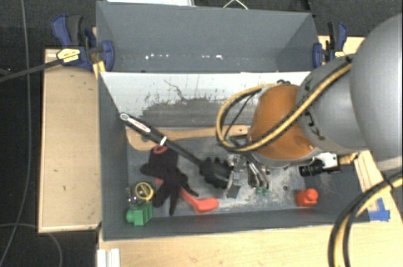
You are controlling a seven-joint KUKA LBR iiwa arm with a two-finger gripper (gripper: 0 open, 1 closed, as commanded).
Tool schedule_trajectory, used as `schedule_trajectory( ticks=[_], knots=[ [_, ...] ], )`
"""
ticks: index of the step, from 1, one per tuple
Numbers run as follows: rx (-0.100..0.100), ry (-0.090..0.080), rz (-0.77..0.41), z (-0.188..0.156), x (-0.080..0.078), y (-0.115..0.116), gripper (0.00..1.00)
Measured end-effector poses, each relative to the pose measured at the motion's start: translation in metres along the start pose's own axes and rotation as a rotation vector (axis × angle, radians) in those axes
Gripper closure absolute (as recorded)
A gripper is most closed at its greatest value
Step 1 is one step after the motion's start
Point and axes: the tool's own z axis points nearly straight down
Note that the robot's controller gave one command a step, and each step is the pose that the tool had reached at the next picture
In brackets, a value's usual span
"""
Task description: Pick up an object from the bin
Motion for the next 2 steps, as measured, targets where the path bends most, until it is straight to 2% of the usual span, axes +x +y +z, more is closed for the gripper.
schedule_trajectory(
  ticks=[1, 2],
  knots=[
    [-0.001, -0.006, 0.012, -0.085, -0.006, -0.005, 1.00],
    [0.002, 0.009, -0.018, -0.137, -0.012, 0.006, 1.00]
  ],
)
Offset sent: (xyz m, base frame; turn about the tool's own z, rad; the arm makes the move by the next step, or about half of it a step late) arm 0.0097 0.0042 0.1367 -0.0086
